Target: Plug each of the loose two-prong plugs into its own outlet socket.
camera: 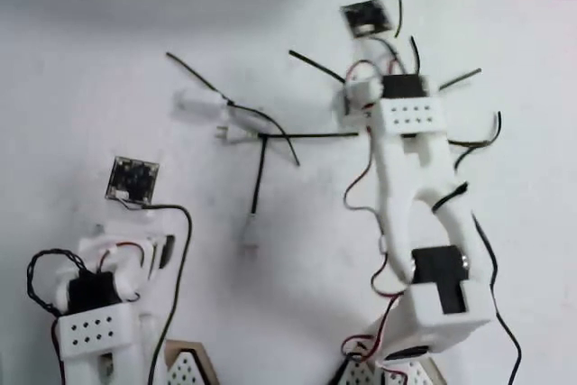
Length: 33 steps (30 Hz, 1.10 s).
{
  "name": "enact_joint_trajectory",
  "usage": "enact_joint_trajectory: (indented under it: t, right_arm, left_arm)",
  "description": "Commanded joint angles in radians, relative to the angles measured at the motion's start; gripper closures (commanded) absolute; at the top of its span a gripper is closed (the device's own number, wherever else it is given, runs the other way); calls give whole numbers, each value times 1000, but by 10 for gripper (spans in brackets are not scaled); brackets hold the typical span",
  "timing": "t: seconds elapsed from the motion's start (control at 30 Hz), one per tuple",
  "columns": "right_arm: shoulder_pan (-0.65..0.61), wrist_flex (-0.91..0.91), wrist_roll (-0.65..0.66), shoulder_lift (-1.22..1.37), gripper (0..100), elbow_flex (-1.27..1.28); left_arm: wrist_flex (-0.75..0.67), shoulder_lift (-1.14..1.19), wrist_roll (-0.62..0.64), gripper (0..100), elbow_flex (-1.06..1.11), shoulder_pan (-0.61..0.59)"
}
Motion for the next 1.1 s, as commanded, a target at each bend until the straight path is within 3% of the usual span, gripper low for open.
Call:
enact_joint_trajectory:
  t: [0.0,0.33,0.7,0.8,0.9,1.07]
  right_arm:
    - [-97,56,-8,-73,833,-46]
    - [-246,-156,-94,122,833,-52]
    - [-262,-335,-94,331,834,-54]
    - [-260,-367,-94,351,888,-54]
    - [-251,-369,-86,341,991,-54]
    - [-251,-263,-86,255,979,-48]
  left_arm:
    - [5,-19,-11,740,-6,-12]
    - [5,-19,-11,740,-6,-12]
    - [5,-19,-12,740,-5,-12]
    - [5,-19,-12,740,-5,-12]
    - [5,-19,-12,740,-5,-12]
    - [5,-19,-12,742,-5,-12]
